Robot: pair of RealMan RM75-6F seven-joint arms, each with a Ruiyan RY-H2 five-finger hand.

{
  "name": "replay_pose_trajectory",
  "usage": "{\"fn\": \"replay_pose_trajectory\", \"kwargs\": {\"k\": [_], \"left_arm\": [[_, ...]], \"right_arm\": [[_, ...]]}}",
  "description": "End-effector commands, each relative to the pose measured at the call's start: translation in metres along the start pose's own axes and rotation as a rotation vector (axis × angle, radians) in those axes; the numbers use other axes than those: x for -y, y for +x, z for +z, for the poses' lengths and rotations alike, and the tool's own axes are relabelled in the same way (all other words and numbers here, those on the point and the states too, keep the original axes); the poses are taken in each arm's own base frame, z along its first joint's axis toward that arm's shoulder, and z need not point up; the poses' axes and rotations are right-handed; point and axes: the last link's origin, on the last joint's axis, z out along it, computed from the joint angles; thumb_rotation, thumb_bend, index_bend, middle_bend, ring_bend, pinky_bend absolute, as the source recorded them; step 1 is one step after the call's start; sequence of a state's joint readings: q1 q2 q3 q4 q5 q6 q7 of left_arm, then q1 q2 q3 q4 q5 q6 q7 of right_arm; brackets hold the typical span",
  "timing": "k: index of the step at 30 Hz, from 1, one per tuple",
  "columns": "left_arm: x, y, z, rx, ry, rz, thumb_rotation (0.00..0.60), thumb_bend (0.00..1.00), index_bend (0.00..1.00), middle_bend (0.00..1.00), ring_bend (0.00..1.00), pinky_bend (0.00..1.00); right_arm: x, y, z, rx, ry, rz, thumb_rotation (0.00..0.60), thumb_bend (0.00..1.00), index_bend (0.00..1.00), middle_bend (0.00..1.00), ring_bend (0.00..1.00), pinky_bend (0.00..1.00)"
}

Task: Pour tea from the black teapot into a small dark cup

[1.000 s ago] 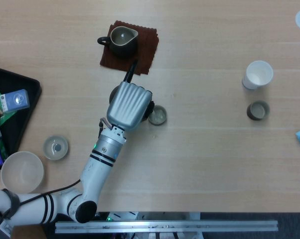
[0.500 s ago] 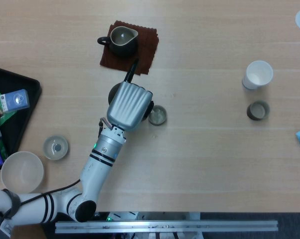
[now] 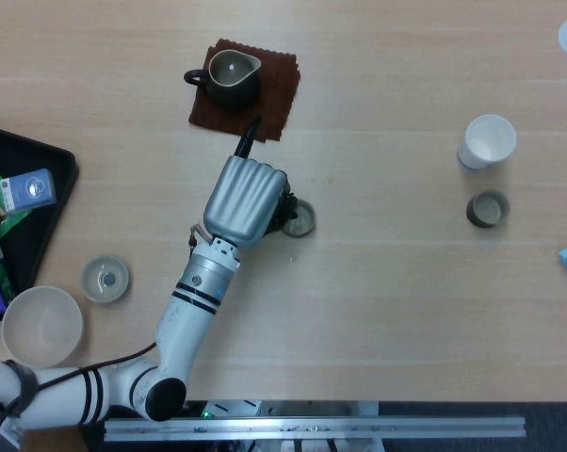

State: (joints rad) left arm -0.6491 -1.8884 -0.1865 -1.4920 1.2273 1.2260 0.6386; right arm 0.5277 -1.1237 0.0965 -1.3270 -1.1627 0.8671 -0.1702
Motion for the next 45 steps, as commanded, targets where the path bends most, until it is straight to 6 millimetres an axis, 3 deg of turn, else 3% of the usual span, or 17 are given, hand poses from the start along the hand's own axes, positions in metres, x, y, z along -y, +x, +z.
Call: {"fn": "replay_pose_trajectory", "kwargs": {"k": [1,9,18,28,45], "left_arm": [[-0.001,0.002,0.0,0.007,0.011,-0.063,0.6,0.39,1.0,0.99,0.84,0.07],[0.003,0.012,-0.001,0.009,0.038,-0.256,0.6,0.39,1.0,0.99,0.84,0.06],[0.034,0.022,-0.012,-0.025,0.065,-0.295,0.6,0.39,0.98,0.98,0.83,0.07],[0.069,0.004,-0.025,0.006,0.123,-0.279,0.6,0.39,0.95,0.94,0.79,0.06],[0.104,-0.021,-0.029,0.04,0.217,-0.254,0.6,0.39,0.89,0.88,0.72,0.07]], "right_arm": [[0.0,0.0,0.0,0.001,-0.001,0.002,0.6,0.18,0.15,0.2,0.01,0.05],[0.001,0.0,0.001,0.002,-0.005,0.009,0.6,0.18,0.15,0.2,0.01,0.05],[-0.004,0.001,-0.003,-0.001,-0.019,0.053,0.6,0.18,0.15,0.2,0.01,0.05],[-0.009,0.0,-0.012,-0.014,-0.017,0.072,0.6,0.18,0.15,0.2,0.01,0.05],[-0.012,-0.006,-0.018,-0.001,-0.019,0.082,0.6,0.18,0.15,0.2,0.01,0.05]]}}
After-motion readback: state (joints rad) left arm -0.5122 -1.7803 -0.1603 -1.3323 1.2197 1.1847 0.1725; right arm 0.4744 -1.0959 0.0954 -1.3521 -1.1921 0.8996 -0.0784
